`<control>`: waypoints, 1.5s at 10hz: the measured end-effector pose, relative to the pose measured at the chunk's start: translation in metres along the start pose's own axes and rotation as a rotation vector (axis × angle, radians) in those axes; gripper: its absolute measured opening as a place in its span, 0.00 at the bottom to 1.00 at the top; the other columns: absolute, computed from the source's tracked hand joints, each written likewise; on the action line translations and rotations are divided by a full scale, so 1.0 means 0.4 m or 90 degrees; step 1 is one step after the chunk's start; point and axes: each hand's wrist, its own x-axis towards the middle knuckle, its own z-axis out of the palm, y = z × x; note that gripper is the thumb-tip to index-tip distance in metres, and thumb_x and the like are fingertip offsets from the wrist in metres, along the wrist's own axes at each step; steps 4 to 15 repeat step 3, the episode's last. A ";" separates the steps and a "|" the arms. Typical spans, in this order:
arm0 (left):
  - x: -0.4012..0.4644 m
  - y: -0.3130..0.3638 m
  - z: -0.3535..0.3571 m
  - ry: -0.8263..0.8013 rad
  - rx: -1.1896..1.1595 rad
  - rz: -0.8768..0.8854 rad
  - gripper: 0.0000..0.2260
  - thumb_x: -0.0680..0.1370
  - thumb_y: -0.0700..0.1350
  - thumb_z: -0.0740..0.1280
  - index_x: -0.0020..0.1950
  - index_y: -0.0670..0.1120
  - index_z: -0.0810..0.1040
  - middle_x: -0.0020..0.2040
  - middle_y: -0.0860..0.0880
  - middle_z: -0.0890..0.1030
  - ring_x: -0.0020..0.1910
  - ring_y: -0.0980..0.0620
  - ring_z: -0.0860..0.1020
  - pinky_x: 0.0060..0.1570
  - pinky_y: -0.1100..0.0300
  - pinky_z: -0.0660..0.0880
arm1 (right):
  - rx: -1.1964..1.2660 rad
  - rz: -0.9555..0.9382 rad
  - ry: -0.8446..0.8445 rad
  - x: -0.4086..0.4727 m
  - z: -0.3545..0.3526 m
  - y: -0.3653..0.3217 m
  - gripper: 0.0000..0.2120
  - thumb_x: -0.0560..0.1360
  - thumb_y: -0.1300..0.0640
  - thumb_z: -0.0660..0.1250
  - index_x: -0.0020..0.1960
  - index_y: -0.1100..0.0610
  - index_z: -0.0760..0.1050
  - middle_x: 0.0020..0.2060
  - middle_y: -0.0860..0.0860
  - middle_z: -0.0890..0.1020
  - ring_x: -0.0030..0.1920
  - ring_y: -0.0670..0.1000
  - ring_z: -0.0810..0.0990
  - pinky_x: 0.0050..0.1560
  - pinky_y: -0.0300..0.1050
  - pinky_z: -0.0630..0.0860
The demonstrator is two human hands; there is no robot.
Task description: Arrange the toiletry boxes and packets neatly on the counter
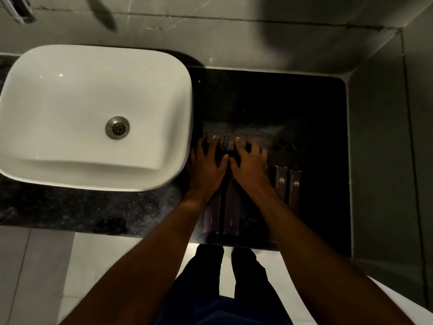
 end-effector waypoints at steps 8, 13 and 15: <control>-0.005 0.007 -0.011 0.022 -0.048 0.007 0.26 0.78 0.57 0.63 0.76 0.56 0.61 0.78 0.43 0.55 0.76 0.40 0.56 0.72 0.39 0.60 | 0.037 -0.008 0.006 -0.002 -0.018 -0.002 0.27 0.79 0.51 0.61 0.76 0.45 0.57 0.73 0.59 0.60 0.70 0.62 0.59 0.66 0.62 0.70; -0.005 0.007 -0.011 0.022 -0.048 0.007 0.26 0.78 0.57 0.63 0.76 0.56 0.61 0.78 0.43 0.55 0.76 0.40 0.56 0.72 0.39 0.60 | 0.037 -0.008 0.006 -0.002 -0.018 -0.002 0.27 0.79 0.51 0.61 0.76 0.45 0.57 0.73 0.59 0.60 0.70 0.62 0.59 0.66 0.62 0.70; -0.005 0.007 -0.011 0.022 -0.048 0.007 0.26 0.78 0.57 0.63 0.76 0.56 0.61 0.78 0.43 0.55 0.76 0.40 0.56 0.72 0.39 0.60 | 0.037 -0.008 0.006 -0.002 -0.018 -0.002 0.27 0.79 0.51 0.61 0.76 0.45 0.57 0.73 0.59 0.60 0.70 0.62 0.59 0.66 0.62 0.70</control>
